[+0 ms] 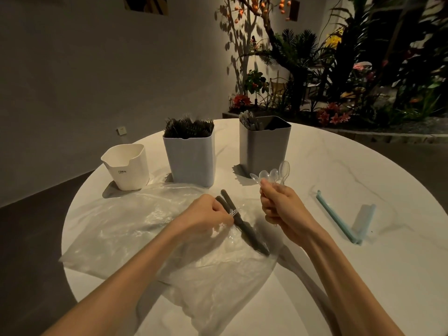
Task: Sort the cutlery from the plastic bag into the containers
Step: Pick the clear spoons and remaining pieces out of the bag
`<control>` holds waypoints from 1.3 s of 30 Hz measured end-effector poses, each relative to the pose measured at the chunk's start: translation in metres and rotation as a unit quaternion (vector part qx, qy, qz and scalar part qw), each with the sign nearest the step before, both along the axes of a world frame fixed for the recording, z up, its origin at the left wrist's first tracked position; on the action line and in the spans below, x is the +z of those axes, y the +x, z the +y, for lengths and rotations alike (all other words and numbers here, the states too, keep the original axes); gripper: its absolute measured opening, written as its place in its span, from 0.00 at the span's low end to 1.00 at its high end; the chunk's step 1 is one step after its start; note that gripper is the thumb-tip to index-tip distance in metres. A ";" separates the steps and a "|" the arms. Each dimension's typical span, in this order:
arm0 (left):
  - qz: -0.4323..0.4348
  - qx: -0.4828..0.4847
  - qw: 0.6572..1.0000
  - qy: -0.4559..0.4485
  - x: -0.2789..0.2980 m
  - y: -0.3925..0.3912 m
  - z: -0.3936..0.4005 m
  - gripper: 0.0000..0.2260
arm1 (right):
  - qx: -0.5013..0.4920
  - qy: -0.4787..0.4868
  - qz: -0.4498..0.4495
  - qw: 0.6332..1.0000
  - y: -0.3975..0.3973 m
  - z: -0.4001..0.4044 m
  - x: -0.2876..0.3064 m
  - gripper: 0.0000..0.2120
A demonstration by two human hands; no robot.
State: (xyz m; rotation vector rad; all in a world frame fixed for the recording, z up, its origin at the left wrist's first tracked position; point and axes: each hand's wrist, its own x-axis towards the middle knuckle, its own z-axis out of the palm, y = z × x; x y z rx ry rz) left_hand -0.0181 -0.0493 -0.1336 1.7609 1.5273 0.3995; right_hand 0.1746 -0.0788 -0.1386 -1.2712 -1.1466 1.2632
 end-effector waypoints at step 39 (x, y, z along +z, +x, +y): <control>-0.206 -0.085 0.975 -0.006 0.019 -0.008 -0.008 0.26 | -0.047 0.063 -0.035 0.996 -0.028 -0.008 0.000 0.22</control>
